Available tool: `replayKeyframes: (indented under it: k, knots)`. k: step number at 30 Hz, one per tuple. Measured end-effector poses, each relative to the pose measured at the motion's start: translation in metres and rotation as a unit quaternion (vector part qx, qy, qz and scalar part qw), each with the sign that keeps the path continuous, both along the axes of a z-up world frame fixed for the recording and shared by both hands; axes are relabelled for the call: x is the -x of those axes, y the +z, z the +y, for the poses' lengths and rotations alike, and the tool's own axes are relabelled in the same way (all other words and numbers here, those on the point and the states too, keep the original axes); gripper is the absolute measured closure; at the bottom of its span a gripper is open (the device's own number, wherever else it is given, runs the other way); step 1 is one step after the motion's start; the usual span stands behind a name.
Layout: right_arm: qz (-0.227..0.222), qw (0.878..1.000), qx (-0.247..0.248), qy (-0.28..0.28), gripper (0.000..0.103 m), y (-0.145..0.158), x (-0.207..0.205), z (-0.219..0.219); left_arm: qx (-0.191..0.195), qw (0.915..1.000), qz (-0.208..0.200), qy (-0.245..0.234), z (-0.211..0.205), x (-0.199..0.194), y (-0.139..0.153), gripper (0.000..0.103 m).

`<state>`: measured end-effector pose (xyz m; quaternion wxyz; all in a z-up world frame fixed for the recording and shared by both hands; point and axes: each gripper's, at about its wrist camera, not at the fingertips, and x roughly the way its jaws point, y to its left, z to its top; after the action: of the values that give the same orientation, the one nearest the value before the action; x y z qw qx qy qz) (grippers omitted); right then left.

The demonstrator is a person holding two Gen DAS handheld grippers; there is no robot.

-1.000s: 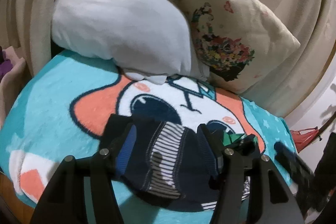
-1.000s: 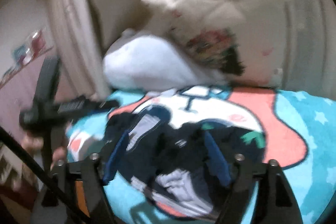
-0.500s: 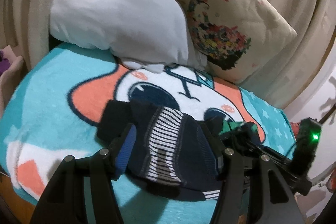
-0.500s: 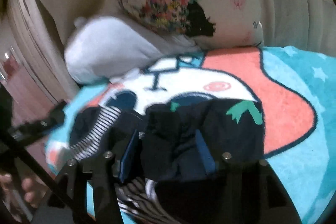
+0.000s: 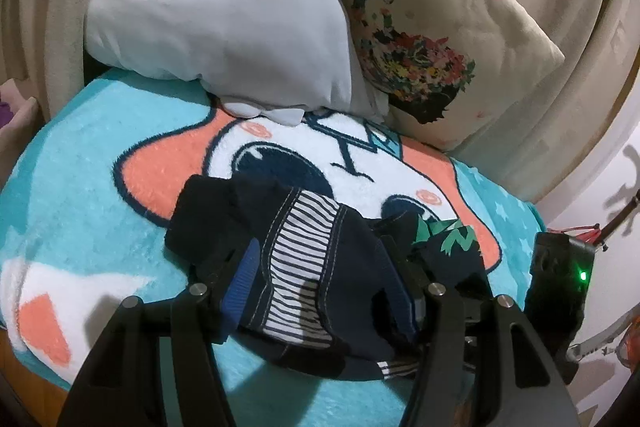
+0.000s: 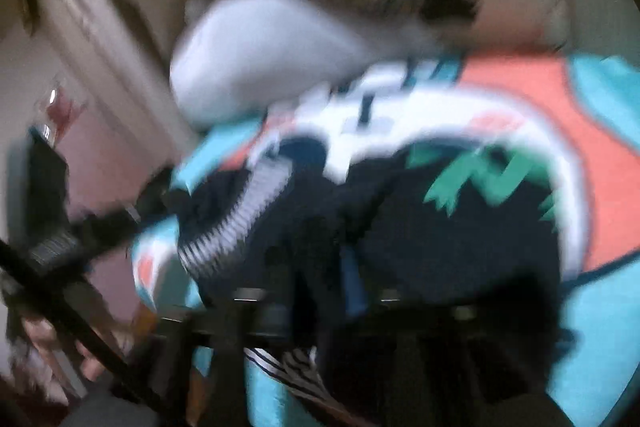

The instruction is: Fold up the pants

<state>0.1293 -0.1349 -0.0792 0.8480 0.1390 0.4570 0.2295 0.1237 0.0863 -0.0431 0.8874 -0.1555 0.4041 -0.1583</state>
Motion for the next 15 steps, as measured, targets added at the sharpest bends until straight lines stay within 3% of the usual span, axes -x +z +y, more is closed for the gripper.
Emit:
replayKeyframes:
  k: [3, 7, 9, 12, 15]
  knots:
    - [-0.031, 0.999, 0.012, 0.009, 0.040, 0.019, 0.010, 0.005, -0.001, 0.9999, -0.004, 0.011, 0.007, 0.001, 0.002, 0.044]
    - [-0.089, 0.996, -0.006, -0.019, 0.039, 0.057, 0.026, -0.007, 0.013, 0.9994, -0.004, 0.032, 0.024, -0.001, 0.002, 0.044]
    - [-0.095, 0.995, -0.027, -0.029, 0.039, 0.064, 0.028, -0.013, 0.021, 0.9986, -0.006, 0.048, 0.033, -0.002, 0.002, 0.044]
    - [-0.052, 0.996, -0.064, -0.019, 0.044, 0.045, 0.012, -0.011, 0.034, 0.9967, -0.005, 0.073, 0.049, -0.003, 0.002, 0.044]
    - [0.023, 0.999, -0.033, -0.026, 0.043, 0.003, -0.010, -0.004, 0.037, 0.9953, -0.003, 0.090, 0.061, 0.000, 0.001, 0.043]
